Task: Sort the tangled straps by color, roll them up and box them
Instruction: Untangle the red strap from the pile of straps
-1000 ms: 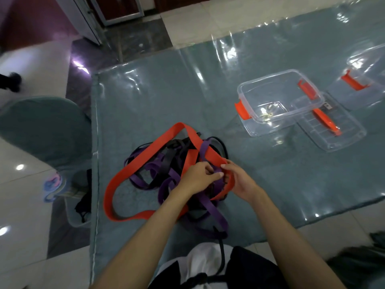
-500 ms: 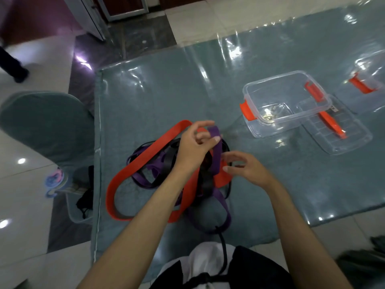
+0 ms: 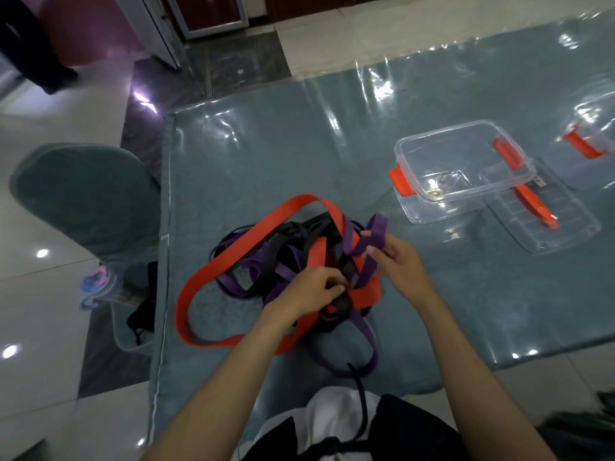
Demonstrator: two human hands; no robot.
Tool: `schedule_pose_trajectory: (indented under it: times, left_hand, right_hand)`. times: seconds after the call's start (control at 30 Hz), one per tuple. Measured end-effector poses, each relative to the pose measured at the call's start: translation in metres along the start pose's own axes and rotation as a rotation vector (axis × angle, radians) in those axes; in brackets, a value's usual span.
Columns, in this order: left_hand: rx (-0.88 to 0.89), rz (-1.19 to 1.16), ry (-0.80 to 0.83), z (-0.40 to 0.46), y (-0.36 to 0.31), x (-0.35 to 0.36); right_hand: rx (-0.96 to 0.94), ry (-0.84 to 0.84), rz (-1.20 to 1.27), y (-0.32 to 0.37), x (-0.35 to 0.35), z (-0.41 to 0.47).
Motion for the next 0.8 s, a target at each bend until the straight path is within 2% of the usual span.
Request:
schedule_pose_trajectory:
  times: [0.17, 0.23, 0.33, 0.43, 0.5, 0.57, 0.7, 0.8]
  left_hand:
    - [0.009, 0.512, -0.143, -0.005, -0.003, -0.008]
    - [-0.02, 0.599, -0.158, 0.0, -0.003, -0.011]
    - [0.047, 0.625, -0.164, 0.002, -0.007, -0.021]
    - [0.211, 0.63, -0.264, -0.005, -0.016, -0.032]
    - [0.284, 0.599, -0.219, -0.006, -0.017, -0.025]
    - [0.251, 0.501, -0.148, -0.006, -0.012, -0.019]
    - [0.311, 0.599, -0.216, -0.013, -0.014, -0.012]
    - [0.295, 0.51, -0.257, -0.02, -0.011, -0.006]
  right_hand:
    - [-0.089, -0.155, 0.053, 0.02, -0.013, -0.002]
    - [-0.132, -0.173, 0.072, 0.033, -0.013, -0.001]
    - [-0.163, -0.172, 0.085, 0.047, -0.005, 0.001]
    - [-0.188, -0.246, 0.191, 0.06, -0.01, 0.0]
    - [-0.216, -0.278, 0.264, 0.07, -0.018, 0.0]
    - [-0.228, -0.281, 0.313, 0.078, -0.022, 0.0]
    - [-0.219, -0.321, 0.482, 0.08, -0.026, -0.001]
    - [-0.196, -0.297, 0.52, 0.081, -0.027, 0.0]
Point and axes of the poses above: each hand's wrist, its own z-axis towards the middle knuckle, its own x-axis out of the palm, y = z × x, the point moved 8 cm from there along z, towards the middle knuckle, and after that the axes turned 15 degrees about z, right-handed, at the moved point
